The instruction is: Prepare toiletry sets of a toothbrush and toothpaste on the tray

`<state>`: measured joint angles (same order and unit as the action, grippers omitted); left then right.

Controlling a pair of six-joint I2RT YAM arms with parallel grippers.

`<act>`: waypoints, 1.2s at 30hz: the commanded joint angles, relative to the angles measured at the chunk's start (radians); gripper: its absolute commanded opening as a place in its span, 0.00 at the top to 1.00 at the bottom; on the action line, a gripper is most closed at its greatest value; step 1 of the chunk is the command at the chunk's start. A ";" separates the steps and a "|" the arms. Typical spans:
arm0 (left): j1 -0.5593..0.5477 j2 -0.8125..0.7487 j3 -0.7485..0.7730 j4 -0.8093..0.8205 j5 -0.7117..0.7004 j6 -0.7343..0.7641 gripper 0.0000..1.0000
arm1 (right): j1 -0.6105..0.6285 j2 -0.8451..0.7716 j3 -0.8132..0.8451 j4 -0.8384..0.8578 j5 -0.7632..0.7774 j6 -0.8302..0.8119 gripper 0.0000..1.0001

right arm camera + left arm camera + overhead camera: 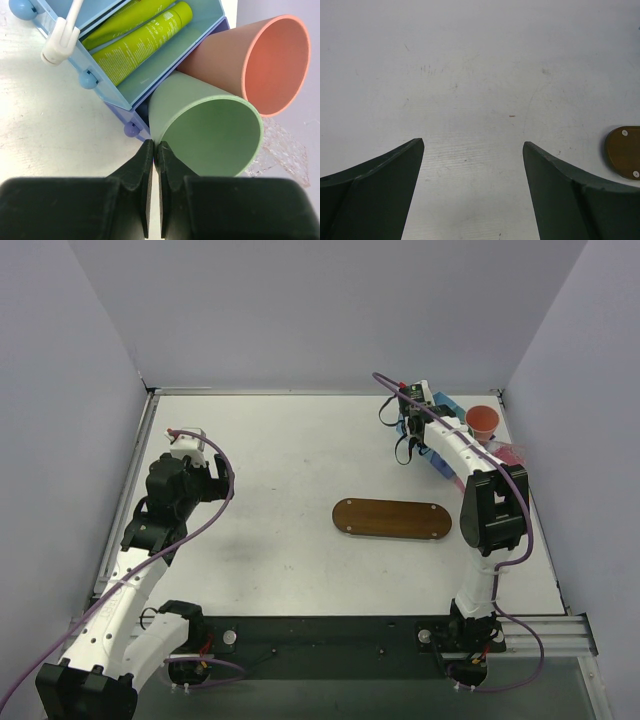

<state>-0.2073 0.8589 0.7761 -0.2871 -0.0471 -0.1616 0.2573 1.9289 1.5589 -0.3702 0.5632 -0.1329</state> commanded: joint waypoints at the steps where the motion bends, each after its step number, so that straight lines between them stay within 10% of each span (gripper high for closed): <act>1: 0.005 -0.006 -0.005 0.039 0.000 0.010 0.09 | 0.008 -0.045 0.052 -0.079 0.026 -0.010 1.00; 36: 0.005 0.000 -0.001 0.039 -0.017 -0.010 0.09 | 0.131 -0.258 0.132 -0.223 -0.077 0.044 1.00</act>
<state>-0.2073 0.8635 0.7761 -0.2871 -0.0479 -0.1658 0.3557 1.7771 1.6482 -0.5472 0.5419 -0.1268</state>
